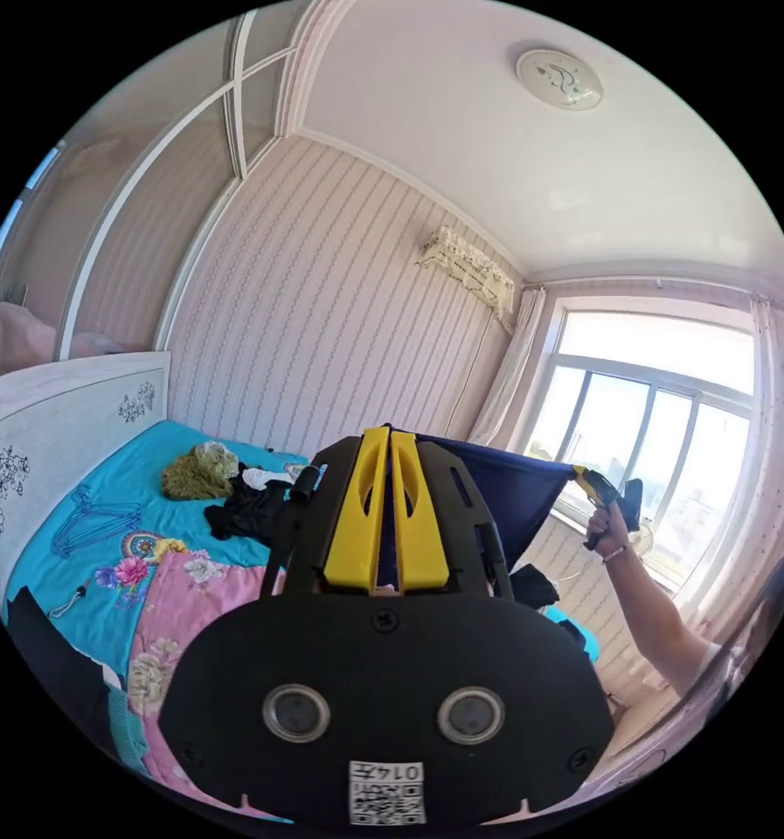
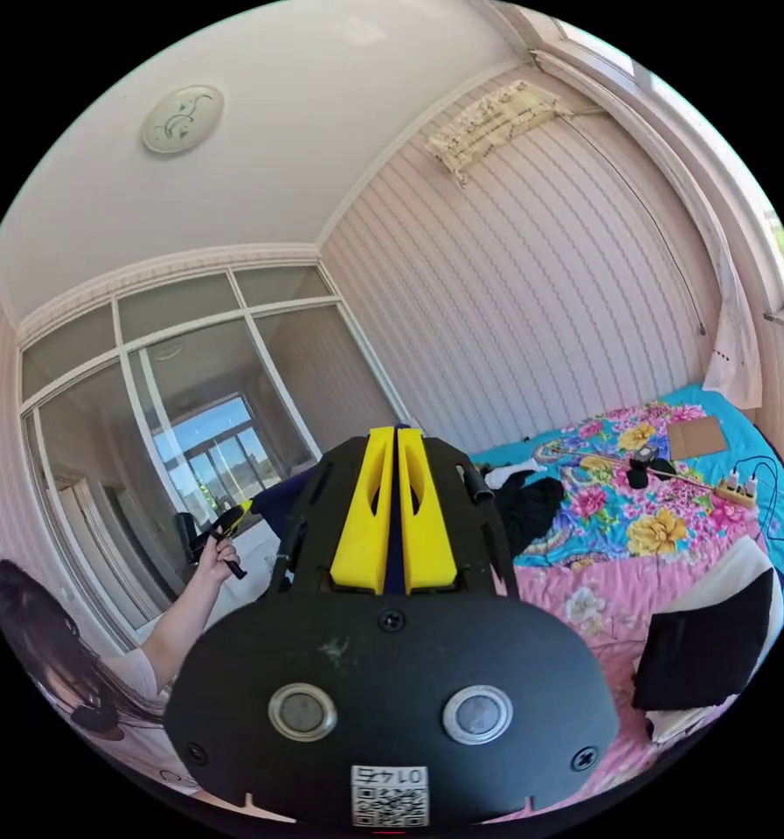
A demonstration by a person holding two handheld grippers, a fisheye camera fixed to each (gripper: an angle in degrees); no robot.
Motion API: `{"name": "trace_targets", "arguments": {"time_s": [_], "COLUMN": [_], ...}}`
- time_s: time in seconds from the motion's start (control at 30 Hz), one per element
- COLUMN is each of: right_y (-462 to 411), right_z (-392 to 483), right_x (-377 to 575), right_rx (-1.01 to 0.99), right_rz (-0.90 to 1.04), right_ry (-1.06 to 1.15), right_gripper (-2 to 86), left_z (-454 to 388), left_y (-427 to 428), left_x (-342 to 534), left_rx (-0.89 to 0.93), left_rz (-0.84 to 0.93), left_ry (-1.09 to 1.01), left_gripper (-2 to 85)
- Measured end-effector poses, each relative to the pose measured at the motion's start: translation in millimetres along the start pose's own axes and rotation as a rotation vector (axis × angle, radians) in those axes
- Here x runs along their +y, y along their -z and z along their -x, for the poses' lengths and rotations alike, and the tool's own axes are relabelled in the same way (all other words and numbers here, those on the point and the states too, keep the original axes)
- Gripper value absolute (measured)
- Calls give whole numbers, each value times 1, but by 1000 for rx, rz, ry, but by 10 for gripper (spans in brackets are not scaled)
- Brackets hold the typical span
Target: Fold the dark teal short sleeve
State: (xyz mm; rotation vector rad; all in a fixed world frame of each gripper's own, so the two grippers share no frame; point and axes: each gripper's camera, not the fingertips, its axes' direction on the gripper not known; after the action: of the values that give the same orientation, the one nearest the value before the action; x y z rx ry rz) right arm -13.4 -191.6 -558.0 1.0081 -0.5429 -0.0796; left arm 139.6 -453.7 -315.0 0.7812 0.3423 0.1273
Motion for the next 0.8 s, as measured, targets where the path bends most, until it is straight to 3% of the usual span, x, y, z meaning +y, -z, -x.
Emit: {"name": "trace_targets", "arguments": {"time_s": [0.13, 0.27, 0.43, 0.6, 0.8], "right_y": [8, 7, -20, -28, -39], "right_z": [15, -14, -95, -148, -172], "right_x": [32, 100, 253, 367, 426], "right_rx": [12, -4, 120, 202, 255], "right_rz": [62, 184, 503, 670, 902], "right_ry": [159, 102, -203, -475, -576], "right_gripper": [-1, 0, 0, 0, 1], "left_z": [16, 56, 93, 123, 134], "left_y": [2, -8, -32, -54, -65], "left_x": [52, 162, 315, 437, 494], "left_rx": [-28, -60, -123, -203, -232], "left_rz": [71, 293, 596, 827, 979], "left_ry": [-28, 32, 125, 198, 173], "left_gripper": [-10, -10, -10, -10, -10]}}
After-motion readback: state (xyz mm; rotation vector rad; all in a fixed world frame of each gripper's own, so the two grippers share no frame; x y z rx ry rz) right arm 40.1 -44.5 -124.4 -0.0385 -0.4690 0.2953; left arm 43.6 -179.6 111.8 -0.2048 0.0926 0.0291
